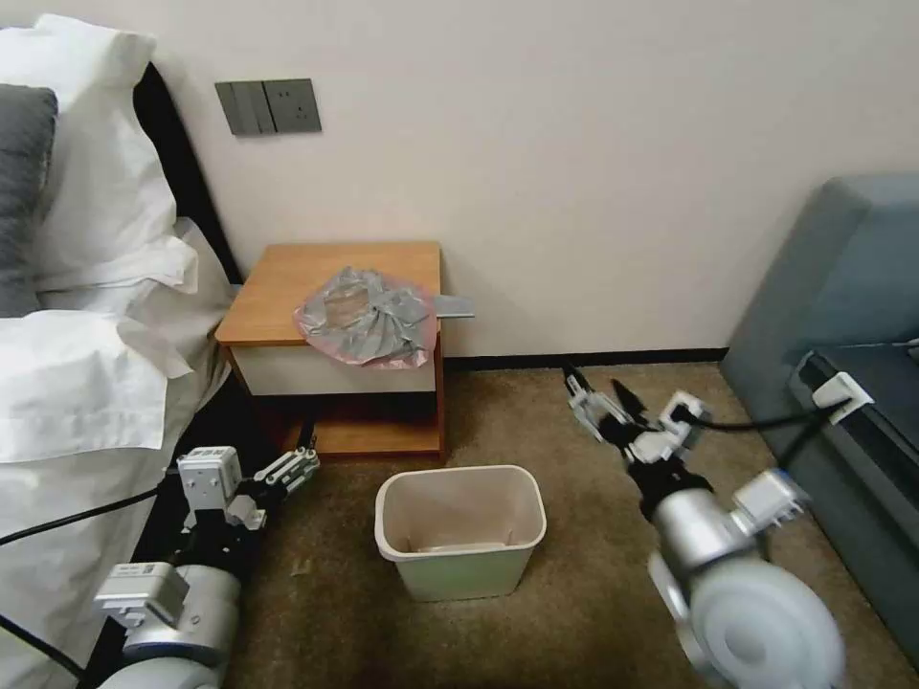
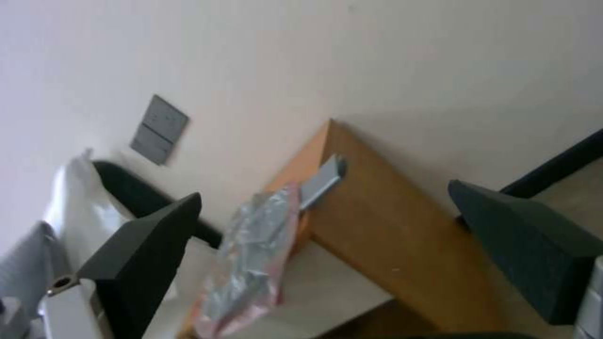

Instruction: Pick up the garbage bag from the table and place it over the trash can.

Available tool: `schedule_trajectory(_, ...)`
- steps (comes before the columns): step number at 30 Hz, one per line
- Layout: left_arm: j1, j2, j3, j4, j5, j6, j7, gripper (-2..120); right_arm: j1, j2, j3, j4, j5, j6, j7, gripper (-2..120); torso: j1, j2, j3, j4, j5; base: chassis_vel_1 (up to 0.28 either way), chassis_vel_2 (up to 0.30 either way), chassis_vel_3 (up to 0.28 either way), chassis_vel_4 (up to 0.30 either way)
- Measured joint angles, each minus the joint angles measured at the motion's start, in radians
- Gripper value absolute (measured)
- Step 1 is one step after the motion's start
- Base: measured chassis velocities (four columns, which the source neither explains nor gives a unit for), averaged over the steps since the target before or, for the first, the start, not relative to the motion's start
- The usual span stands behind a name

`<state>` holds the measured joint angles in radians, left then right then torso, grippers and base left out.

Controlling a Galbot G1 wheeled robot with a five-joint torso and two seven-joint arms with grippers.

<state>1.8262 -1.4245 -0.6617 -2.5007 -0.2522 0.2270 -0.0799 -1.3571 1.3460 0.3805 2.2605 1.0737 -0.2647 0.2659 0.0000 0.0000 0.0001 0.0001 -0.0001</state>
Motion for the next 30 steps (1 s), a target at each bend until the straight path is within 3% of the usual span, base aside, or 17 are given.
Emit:
schedule_trajectory(7, 0.001, -0.001, 0.0, 0.0, -0.002, 0.002, 0.0, 100, 0.151, 0.036, -0.043, -0.131, 0.232, 0.008, 0.019, 100, 0.0, 0.0, 0.0, 0.0, 0.0001, 0.0, 0.0, 0.0, 0.0)
schedule_trajectory(9, 0.003, 0.0, -0.002, 0.0, -0.005, 0.002, -0.001, 100, 0.24, 0.061, -0.057, -0.214, 0.357, 0.012, 0.023, 100, 0.0, 0.0, 0.0, -0.0001, 0.0, 0.0, 0.0, 0.0, 0.0)
schedule_trajectory(14, 0.016, 0.003, -0.01, 0.001, -0.02, 0.003, -0.001, 100, 0.361, 0.094, -0.077, -0.374, 0.472, 0.014, 0.024, 100, 0.0, 0.0, 0.0, -0.0002, 0.0, 0.0, 0.0, 0.0, 0.0)
schedule_trajectory(20, 0.018, 0.004, -0.011, 0.001, -0.022, 0.003, -0.001, 100, 0.464, 0.142, -0.1, -0.55, 0.489, 0.013, 0.009, 100, 0.0, 0.0, 0.0, -0.0001, 0.0001, 0.0, 0.0, 0.0, 0.0)
schedule_trajectory(23, 0.018, 0.004, -0.011, 0.001, -0.024, 0.003, -0.001, 100, 0.541, 0.184, -0.103, -0.688, 0.463, 0.0, -0.047, 100, 0.0, 0.0, 0.0, -0.0001, -0.0001, 0.0, 0.0, 0.0, 0.0)
schedule_trajectory(30, 0.023, 0.003, -0.013, 0.001, -0.027, 0.001, -0.001, 100, 0.62, 0.236, -0.096, -0.846, 0.418, -0.003, -0.113, 96, 0.0, 0.0, 0.0, -0.0001, 0.0, 0.0, 0.0, 0.0, 0.0)
